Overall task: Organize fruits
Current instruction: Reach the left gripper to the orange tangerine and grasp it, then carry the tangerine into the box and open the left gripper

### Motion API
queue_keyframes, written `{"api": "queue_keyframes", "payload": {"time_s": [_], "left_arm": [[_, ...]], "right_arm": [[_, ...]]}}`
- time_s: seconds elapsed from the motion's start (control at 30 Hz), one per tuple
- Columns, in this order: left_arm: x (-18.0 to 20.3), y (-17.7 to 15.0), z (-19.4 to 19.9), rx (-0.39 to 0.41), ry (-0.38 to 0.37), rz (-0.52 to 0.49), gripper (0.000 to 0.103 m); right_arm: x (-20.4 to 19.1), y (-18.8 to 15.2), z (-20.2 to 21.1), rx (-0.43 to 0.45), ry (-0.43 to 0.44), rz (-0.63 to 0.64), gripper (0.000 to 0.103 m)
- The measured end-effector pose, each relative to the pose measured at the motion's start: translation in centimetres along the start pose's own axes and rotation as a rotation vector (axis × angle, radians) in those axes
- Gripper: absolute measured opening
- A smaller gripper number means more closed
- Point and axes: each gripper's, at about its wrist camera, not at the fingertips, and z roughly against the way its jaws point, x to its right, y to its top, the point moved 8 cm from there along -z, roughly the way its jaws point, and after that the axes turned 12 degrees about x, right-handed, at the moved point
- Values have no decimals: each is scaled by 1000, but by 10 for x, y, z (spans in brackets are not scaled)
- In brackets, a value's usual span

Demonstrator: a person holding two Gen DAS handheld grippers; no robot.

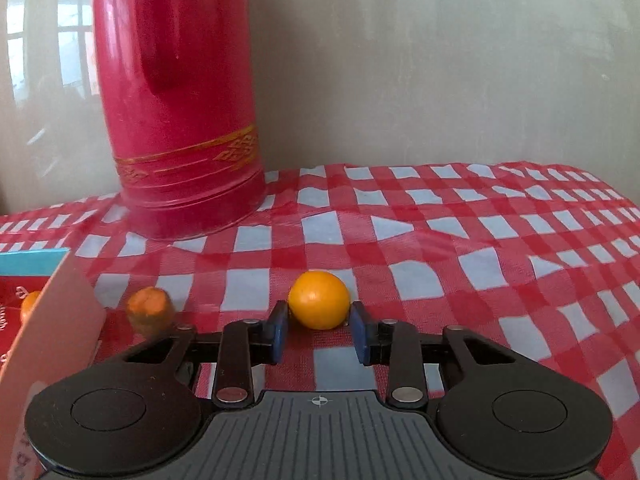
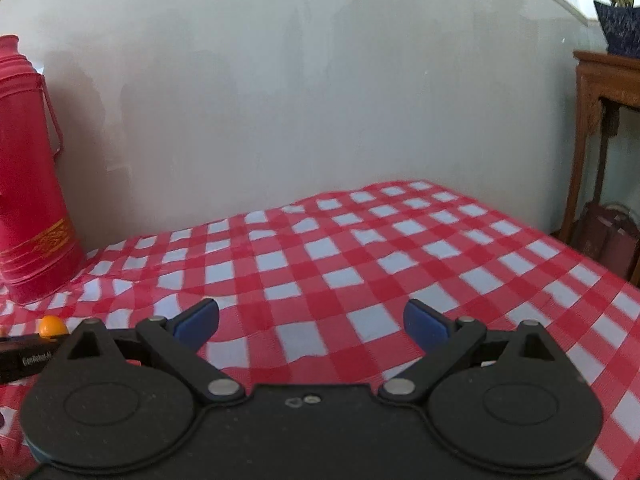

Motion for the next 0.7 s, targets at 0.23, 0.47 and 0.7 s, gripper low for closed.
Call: {"api": "queue_keyframes", "payload": {"time_s": [0.23,0.47,0.7], "left_arm": [[-11,8,50,47,4,-20,33],[-42,17,110,108,33,-38,33],[-80,16,135,160,54,20,34]], "right_arm": [[-19,3,12,-23,61,-71,93],[-46,11,36,-12,128,-32,93],[-52,18,53,9,133,-55,93]]}}
